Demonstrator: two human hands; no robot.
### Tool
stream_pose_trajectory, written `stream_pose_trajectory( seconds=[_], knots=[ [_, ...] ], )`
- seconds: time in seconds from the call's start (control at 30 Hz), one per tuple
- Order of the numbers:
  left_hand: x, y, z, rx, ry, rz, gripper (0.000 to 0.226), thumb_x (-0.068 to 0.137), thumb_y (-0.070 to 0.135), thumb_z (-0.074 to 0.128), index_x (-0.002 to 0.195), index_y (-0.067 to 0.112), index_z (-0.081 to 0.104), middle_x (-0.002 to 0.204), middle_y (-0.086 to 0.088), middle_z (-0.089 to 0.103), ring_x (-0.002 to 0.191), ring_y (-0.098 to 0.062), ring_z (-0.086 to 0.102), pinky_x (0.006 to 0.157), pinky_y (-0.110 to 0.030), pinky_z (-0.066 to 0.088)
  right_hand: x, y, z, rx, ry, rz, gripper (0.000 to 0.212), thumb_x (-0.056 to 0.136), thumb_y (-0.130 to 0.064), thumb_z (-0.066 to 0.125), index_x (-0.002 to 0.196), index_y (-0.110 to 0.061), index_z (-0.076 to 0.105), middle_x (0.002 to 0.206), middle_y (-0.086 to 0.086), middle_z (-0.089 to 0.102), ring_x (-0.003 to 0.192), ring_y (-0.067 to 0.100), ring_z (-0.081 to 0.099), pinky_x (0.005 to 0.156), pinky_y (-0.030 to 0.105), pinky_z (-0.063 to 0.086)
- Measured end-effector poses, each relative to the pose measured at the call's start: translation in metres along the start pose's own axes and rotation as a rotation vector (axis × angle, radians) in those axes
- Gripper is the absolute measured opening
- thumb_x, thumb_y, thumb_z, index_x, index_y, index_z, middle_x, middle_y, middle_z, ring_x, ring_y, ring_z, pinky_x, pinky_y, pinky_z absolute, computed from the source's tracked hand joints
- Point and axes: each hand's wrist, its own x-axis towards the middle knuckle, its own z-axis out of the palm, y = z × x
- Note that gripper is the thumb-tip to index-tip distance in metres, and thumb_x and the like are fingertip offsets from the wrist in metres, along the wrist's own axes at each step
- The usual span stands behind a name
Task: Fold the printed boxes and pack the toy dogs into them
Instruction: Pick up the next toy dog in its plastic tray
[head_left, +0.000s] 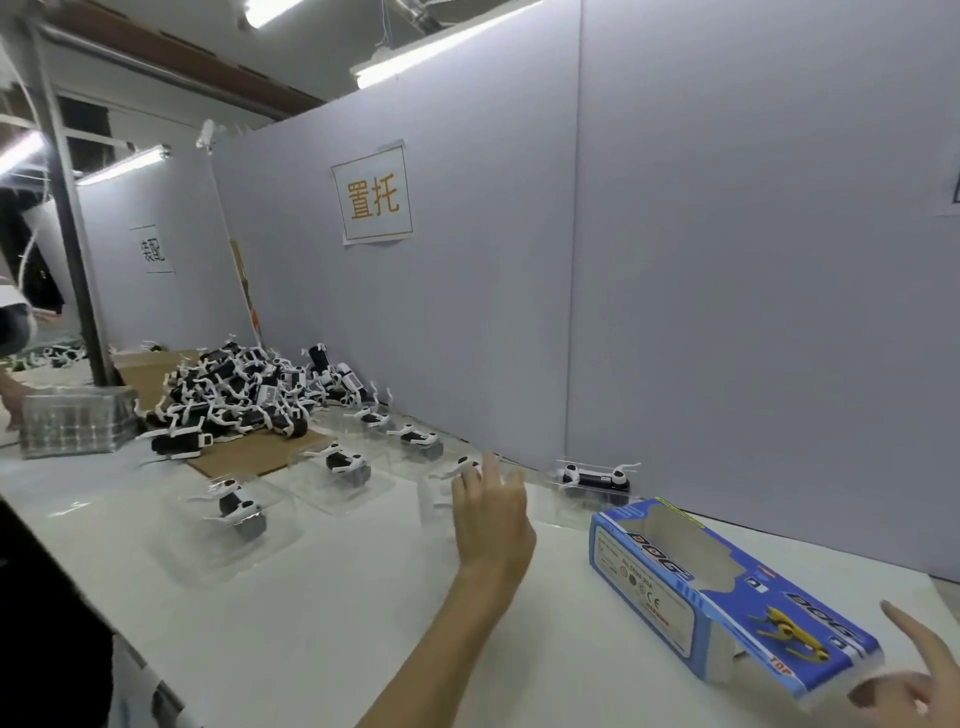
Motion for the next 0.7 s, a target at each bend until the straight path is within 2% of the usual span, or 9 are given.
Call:
stream_pose_trajectory(
  seconds=[0.07, 0.13, 0.2, 0.23, 0.3, 0.4, 0.5, 0.6, 0.7],
  knots=[
    [-0.007, 0.037, -0.019, -0.186, 0.172, 0.120, 0.047, 0.072, 0.000, 0.069, 0.114, 0.021, 0.074, 0.140, -0.014, 0.062, 0.112, -0.034, 0.062, 0.097, -0.041, 0.052, -0.006, -0.014, -0.004, 0.049, 0.060, -0.032, 0.057, 0.092, 0.005, 0.048, 0.108, -0.049, 0.059, 0.057, 0.006, 0.061, 0.046, 0.023, 0.054, 0.049, 0.007, 0.040],
    [-0.017, 0.073, -0.033, -0.343, 0.235, 0.254, 0.046, 0.069, 0.001, 0.072, 0.111, 0.020, 0.075, 0.144, -0.015, 0.061, 0.110, -0.031, 0.064, 0.091, -0.039, 0.053, -0.015, -0.032, -0.009, 0.138, 0.103, -0.012, 0.051, 0.095, 0.002, 0.048, 0.109, -0.045, 0.063, 0.061, 0.017, 0.061, 0.034, 0.020, 0.047, 0.038, 0.017, 0.040],
    [-0.030, 0.101, -0.040, -0.465, 0.241, 0.367, 0.048, 0.072, 0.002, 0.069, 0.116, 0.021, 0.074, 0.149, -0.015, 0.057, 0.113, -0.029, 0.062, 0.092, -0.037, 0.051, -0.021, -0.045, -0.012, 0.346, -0.048, 0.014, 0.029, 0.109, -0.013, 0.046, 0.114, -0.034, 0.065, 0.065, 0.025, 0.065, 0.035, 0.031, 0.056, 0.034, 0.026, 0.044],
    [-0.037, 0.110, -0.039, -0.492, 0.246, 0.417, 0.049, 0.074, 0.002, 0.067, 0.119, 0.021, 0.073, 0.151, -0.015, 0.055, 0.115, -0.029, 0.061, 0.094, -0.037, 0.050, -0.023, -0.054, -0.010, 0.455, -0.117, 0.048, 0.022, 0.111, -0.028, 0.044, 0.117, -0.033, 0.064, 0.073, 0.023, 0.071, 0.044, 0.041, 0.064, 0.036, 0.032, 0.051],
    [-0.052, 0.128, -0.029, -0.522, 0.291, 0.541, 0.043, 0.081, 0.005, 0.065, 0.121, 0.019, 0.073, 0.155, -0.015, 0.051, 0.118, -0.029, 0.060, 0.098, -0.037, 0.048, -0.027, -0.073, -0.007, 0.559, -0.214, 0.133, 0.031, 0.104, -0.051, 0.044, 0.125, -0.035, 0.060, 0.092, 0.019, 0.078, 0.065, 0.051, 0.071, 0.053, 0.044, 0.063],
    [-0.081, 0.150, -0.006, -0.530, 0.405, 0.799, 0.027, 0.096, 0.013, 0.063, 0.122, 0.014, 0.073, 0.152, -0.016, 0.053, 0.122, -0.030, 0.061, 0.101, -0.037, 0.047, -0.031, -0.082, -0.006, 0.591, -0.274, 0.209, 0.052, 0.091, -0.067, 0.050, 0.133, -0.036, 0.058, 0.108, 0.015, 0.078, 0.090, 0.044, 0.076, 0.074, 0.053, 0.062],
    [-0.095, 0.165, 0.001, -0.511, 0.461, 1.000, 0.027, 0.098, 0.009, 0.057, 0.120, 0.009, 0.072, 0.139, -0.011, 0.064, 0.126, -0.025, 0.058, 0.100, -0.037, 0.047, -0.029, -0.078, -0.008, 0.533, -0.297, 0.204, 0.061, 0.089, -0.062, 0.060, 0.131, -0.017, 0.065, 0.116, 0.013, 0.076, 0.106, 0.027, 0.075, 0.086, 0.047, 0.054],
    [-0.100, 0.169, -0.002, -0.629, 0.392, 1.049, 0.025, 0.101, 0.017, 0.061, 0.119, 0.001, 0.070, 0.136, -0.015, 0.064, 0.134, -0.028, 0.054, 0.106, -0.040, 0.047, -0.028, -0.071, -0.014, 0.583, -0.304, 0.293, 0.058, 0.093, -0.050, 0.068, 0.130, -0.006, 0.065, 0.122, 0.021, 0.072, 0.112, 0.035, 0.071, 0.103, 0.054, 0.052],
    [-0.102, 0.166, -0.005, -0.809, 0.320, 1.112, 0.042, 0.100, 0.026, 0.066, 0.129, -0.003, 0.059, 0.142, -0.021, 0.059, 0.141, -0.032, 0.049, 0.117, -0.042, 0.040, -0.026, -0.066, -0.019, 0.688, -0.256, 0.370, 0.060, 0.093, -0.044, 0.069, 0.136, -0.002, 0.061, 0.119, 0.019, 0.067, 0.099, 0.032, 0.069, 0.094, 0.045, 0.052]
  ],
)
